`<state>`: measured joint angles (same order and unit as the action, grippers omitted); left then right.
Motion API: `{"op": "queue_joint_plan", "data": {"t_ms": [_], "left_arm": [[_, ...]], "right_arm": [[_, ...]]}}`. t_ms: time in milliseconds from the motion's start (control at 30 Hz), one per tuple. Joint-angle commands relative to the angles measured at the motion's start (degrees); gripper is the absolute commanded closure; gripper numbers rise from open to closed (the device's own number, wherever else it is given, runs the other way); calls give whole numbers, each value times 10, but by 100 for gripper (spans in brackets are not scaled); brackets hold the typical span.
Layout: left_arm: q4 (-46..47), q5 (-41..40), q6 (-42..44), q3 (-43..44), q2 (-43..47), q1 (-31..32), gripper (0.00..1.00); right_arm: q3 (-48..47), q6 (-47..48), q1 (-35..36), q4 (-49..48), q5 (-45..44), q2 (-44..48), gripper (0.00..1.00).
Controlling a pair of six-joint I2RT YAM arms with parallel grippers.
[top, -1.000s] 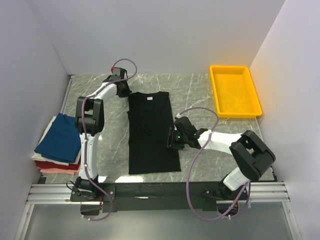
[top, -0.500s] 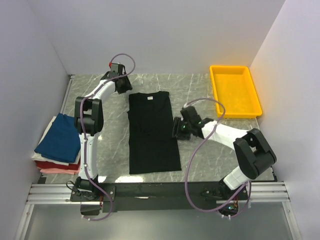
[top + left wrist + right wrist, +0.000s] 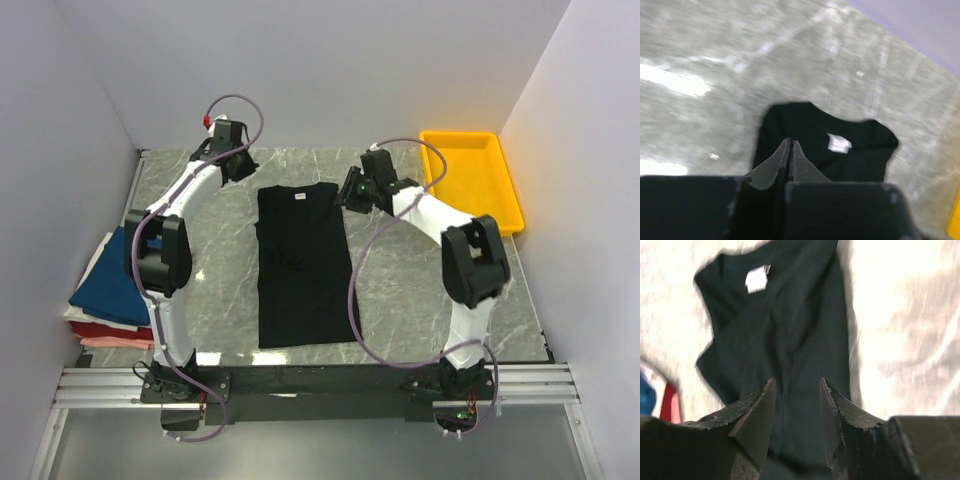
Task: Fold and stack the t-shirts
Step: Fold the tshirt
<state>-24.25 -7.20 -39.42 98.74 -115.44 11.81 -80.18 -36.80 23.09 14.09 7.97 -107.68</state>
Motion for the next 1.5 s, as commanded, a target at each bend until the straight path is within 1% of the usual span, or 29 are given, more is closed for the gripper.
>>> {"op": "queue_joint_plan", "data": {"t_ms": [0,33,167,333,533,567,733,767,800,867,900,967,1000,1067,1100,1133,1267,1467], "left_arm": [[7,4,-14,-11,21,33,100],[10,10,-15,-13,19,36,100],[22,33,-7,-9,3,54,100],[17,54,10,39,-55,79,100],[24,67,26,70,-110,94,100],[26,79,29,72,-116,95,100],[33,80,36,80,-150,100,100],[33,74,36,80,-153,100,100],[32,74,36,80,-158,100,100],[22,74,35,83,-168,101,100],[21,59,34,81,-171,100,100],[20,53,30,77,-173,100,100],[18,47,29,75,-175,99,100],[13,42,29,77,-176,99,100],[11,33,28,78,-179,98,100],[9,31,27,78,-179,97,100],[8,33,21,74,-179,89,100],[9,32,27,79,-175,87,100]], "right_arm": [[-72,4,-16,29,-13,-63,53],[-106,8,-16,38,-17,-90,53],[-168,21,-18,65,-36,-150,54],[-230,33,-20,87,-32,-206,55],[-257,49,-19,93,-36,-245,53],[-261,51,-20,93,-36,-249,53],[-277,61,-20,105,-27,-271,55],[-273,62,-18,99,-33,-268,57],[-270,64,-18,98,-33,-266,62],[-269,72,-18,106,-39,-265,67],[-271,74,-19,110,-40,-264,72],[-275,82,-20,125,-43,-267,78],[-275,86,-19,130,-50,-265,85],[-270,89,-20,135,-54,-263,90],[-268,87,-23,140,-68,-262,97],[-264,84,-25,146,-74,-257,99],[-223,74,-45,120,-59,-234,100],[-247,74,-50,133,-52,-239,99]]}}
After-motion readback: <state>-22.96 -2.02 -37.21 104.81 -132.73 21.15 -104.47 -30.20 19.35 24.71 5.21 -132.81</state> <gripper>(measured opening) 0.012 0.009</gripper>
